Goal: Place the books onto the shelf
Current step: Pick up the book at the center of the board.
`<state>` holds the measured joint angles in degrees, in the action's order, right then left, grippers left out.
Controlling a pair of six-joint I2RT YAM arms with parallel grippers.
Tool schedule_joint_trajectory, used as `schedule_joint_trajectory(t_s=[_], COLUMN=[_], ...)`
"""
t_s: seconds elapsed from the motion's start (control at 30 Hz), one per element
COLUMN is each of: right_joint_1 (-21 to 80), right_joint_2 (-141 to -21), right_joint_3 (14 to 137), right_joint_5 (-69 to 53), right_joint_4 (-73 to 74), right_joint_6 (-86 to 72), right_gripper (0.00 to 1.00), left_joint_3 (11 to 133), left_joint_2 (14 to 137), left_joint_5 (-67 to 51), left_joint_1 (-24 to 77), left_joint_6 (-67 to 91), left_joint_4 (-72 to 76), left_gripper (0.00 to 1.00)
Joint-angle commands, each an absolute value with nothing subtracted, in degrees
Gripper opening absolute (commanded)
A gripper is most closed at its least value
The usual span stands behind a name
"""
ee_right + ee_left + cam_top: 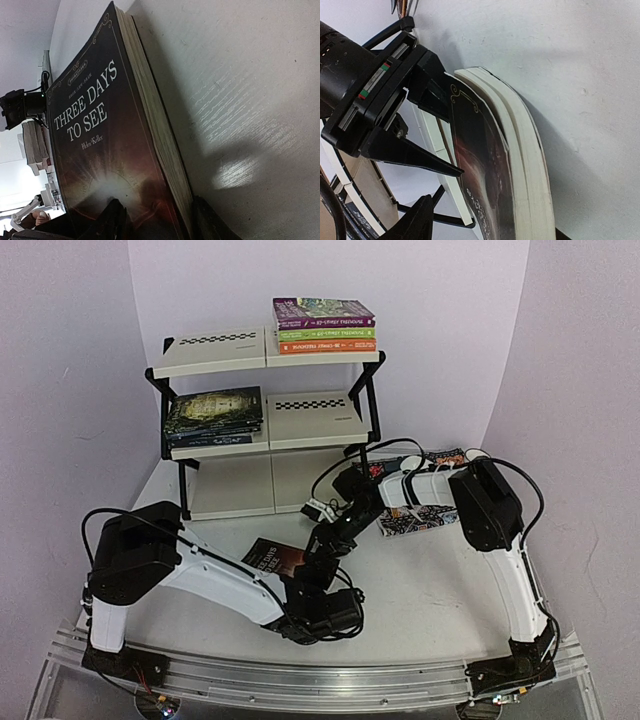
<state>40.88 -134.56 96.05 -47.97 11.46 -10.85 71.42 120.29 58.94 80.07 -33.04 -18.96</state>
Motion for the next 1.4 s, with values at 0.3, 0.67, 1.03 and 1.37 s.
schedule_joint_trajectory(t_s=[0.3,0.67,1.03,1.37], right_joint_1=[42.5,40.5,39.6,38.8], right_joint_2=[-132.3,-120.6,-98.4,-77.4], right_joint_3=[95.5,93.4,73.6,52.3], right_joint_5=[-47.8,-36.8,-15.6,-1.9], right_joint_4=[27.9,26.0,16.5,-4.0], right_joint_6=[-8.5,-9.3,-3.4,-1.3], right_gripper=[0.53,0.62,0.75,0.98], left_joint_3=[73.7,82.1,86.2,91.8], left_joint_2=[115.5,112.3,106.1,101.3], left_joint_5=[63.9,49.6,30.3,22.3], left_joint_1=[77.0,77.3,75.7,74.8], left_joint_6=[-35.0,-19.9,-10.2,-9.6], left_joint_4=[-13.6,-39.5,-47.5,-56.3], left_gripper=[0.21,0.00,0.00,0.00])
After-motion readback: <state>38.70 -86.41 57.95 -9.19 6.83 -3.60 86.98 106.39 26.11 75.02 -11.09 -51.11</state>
